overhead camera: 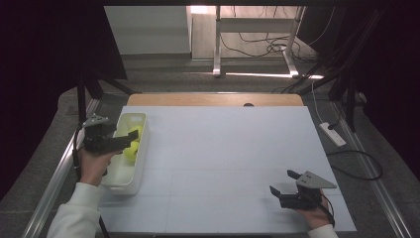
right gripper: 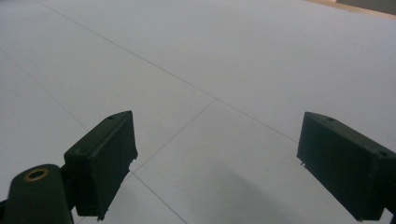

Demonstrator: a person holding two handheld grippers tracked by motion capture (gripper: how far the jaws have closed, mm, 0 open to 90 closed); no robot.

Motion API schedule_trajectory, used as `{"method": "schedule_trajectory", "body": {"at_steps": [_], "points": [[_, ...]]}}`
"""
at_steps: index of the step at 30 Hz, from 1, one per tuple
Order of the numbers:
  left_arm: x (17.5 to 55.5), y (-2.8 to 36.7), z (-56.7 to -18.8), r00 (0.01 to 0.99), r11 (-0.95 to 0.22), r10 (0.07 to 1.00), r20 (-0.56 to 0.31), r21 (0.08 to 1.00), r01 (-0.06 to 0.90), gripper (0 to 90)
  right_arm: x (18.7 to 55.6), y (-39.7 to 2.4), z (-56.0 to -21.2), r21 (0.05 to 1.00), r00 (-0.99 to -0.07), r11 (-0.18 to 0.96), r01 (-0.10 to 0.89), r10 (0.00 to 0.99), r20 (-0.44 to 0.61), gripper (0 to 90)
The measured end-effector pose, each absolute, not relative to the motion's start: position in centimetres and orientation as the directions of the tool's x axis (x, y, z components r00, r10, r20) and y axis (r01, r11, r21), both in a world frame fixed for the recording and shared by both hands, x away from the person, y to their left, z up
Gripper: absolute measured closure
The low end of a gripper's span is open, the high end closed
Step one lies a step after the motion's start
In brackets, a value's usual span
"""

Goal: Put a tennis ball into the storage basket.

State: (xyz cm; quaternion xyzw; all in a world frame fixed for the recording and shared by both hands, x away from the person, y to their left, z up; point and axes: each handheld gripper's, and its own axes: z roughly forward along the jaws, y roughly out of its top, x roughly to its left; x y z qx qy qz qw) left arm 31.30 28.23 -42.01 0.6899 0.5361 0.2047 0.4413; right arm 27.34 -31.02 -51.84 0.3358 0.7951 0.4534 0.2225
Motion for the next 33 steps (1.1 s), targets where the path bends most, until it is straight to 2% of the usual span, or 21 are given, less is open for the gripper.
{"method": "schedule_trajectory", "body": {"at_steps": [9, 33], "points": [[29.9, 26.8, -41.2, 0.412, -0.052, 0.893, -0.182, 0.866, 0.497, 9.7, 27.4, -31.0, -51.8, 0.869, -0.674, 0.366, 0.333, 0.737, -0.052, 11.5], [27.2, 21.1, -40.6, 0.595, -0.139, 0.79, -0.151, 0.9, 0.413, 10.6, 27.2, -31.1, -51.8, 0.869, -0.673, 0.367, 0.33, 0.738, -0.056, 11.5]]}}
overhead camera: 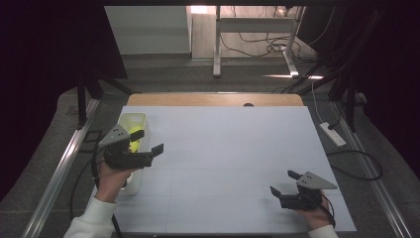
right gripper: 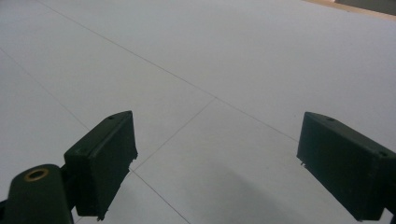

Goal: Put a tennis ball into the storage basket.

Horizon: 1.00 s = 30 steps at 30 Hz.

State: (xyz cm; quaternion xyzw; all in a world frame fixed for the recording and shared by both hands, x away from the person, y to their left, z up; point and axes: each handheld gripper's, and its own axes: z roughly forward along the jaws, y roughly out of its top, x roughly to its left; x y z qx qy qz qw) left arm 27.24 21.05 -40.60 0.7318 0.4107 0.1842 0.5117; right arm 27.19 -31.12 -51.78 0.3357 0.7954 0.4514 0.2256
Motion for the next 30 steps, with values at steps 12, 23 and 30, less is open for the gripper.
{"method": "schedule_trajectory", "body": {"at_steps": [12, 23, 30], "points": [[26.1, 18.5, -41.6, 0.653, -0.191, 0.747, -0.125, 0.9, 0.391, 10.6, 27.1, -31.1, -51.8, 0.869, -0.673, 0.367, 0.332, 0.738, -0.055, 11.5], [25.2, 16.5, -43.2, 0.698, -0.248, 0.711, -0.084, 0.899, 0.361, 11.0, 27.0, -31.0, -51.7, 0.869, -0.673, 0.368, 0.331, 0.738, -0.056, 11.5], [24.4, 15.6, -44.4, 0.712, -0.264, 0.698, -0.078, 0.896, 0.357, 11.0, 26.9, -31.1, -51.8, 0.871, -0.675, 0.365, 0.329, 0.735, -0.053, 11.6]]}}
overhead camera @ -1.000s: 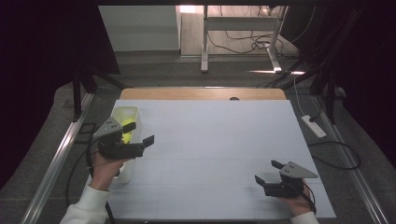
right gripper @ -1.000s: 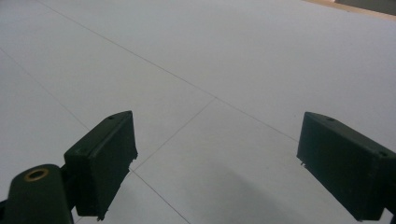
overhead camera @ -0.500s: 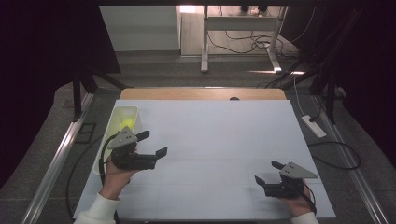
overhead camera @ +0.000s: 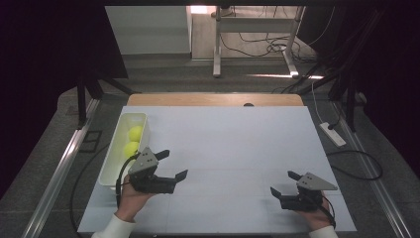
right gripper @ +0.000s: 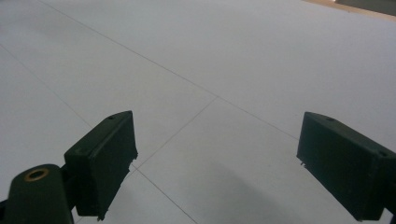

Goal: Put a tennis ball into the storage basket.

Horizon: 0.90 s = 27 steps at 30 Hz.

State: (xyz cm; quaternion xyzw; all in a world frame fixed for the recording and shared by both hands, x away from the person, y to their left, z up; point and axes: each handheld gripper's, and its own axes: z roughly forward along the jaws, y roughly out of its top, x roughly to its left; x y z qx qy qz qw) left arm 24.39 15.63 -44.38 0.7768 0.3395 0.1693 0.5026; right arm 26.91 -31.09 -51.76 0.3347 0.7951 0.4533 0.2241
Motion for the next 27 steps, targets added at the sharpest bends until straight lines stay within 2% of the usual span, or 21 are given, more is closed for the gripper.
{"method": "schedule_trajectory", "body": {"at_steps": [13, 24, 27], "points": [[22.7, 15.2, -47.7, 0.715, -0.337, 0.699, -0.006, 0.879, 0.336, 11.7, 26.8, -31.0, -51.8, 0.87, -0.681, 0.369, 0.326, 0.73, -0.055, 11.6], [21.9, 16.3, -50.7, 0.697, -0.328, 0.716, -0.038, 0.863, 0.384, 12.1, 26.5, -30.9, -51.9, 0.872, -0.7, 0.373, 0.318, 0.713, -0.05, 11.6], [21.8, 16.4, -51.1, 0.697, -0.349, 0.717, -0.023, 0.854, 0.387, 12.1, 26.3, -30.9, -51.9, 0.872, -0.707, 0.378, 0.311, 0.705, -0.053, 11.6]]}}
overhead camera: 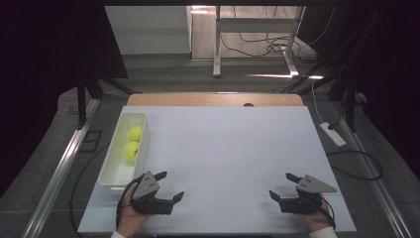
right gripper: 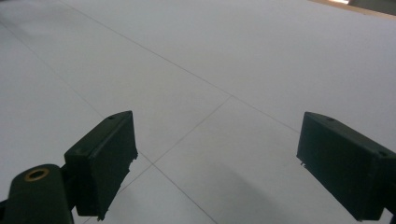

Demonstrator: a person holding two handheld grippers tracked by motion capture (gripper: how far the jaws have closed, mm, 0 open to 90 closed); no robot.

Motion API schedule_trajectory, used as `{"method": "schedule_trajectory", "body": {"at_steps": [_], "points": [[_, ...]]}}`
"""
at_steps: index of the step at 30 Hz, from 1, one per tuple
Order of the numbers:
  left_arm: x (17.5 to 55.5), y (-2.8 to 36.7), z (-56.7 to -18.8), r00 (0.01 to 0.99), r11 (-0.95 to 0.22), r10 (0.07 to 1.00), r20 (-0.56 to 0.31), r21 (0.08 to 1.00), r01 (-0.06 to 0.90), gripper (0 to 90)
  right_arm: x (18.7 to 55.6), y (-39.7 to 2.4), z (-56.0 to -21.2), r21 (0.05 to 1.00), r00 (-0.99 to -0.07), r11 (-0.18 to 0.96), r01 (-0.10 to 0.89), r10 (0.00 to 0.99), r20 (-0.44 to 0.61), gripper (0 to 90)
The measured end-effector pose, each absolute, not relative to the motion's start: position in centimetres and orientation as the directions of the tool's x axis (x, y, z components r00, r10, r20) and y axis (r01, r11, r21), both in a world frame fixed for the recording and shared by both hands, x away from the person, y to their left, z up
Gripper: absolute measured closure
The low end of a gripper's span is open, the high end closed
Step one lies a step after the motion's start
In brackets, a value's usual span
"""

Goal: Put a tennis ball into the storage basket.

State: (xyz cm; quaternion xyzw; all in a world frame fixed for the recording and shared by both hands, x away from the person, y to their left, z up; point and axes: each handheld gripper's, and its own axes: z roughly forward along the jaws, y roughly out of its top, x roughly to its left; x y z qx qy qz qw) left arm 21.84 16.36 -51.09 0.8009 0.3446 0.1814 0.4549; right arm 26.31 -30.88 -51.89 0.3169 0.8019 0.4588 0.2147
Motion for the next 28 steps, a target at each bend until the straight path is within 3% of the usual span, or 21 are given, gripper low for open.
{"method": "schedule_trajectory", "body": {"at_steps": [28], "points": [[22.02, 16.89, -51.4, 0.681, -0.323, 0.731, -0.046, 0.855, 0.406, 12.3, 25.87, -30.74, -51.95, 0.868, -0.741, 0.399, 0.296, 0.669, -0.055, 11.6]]}}
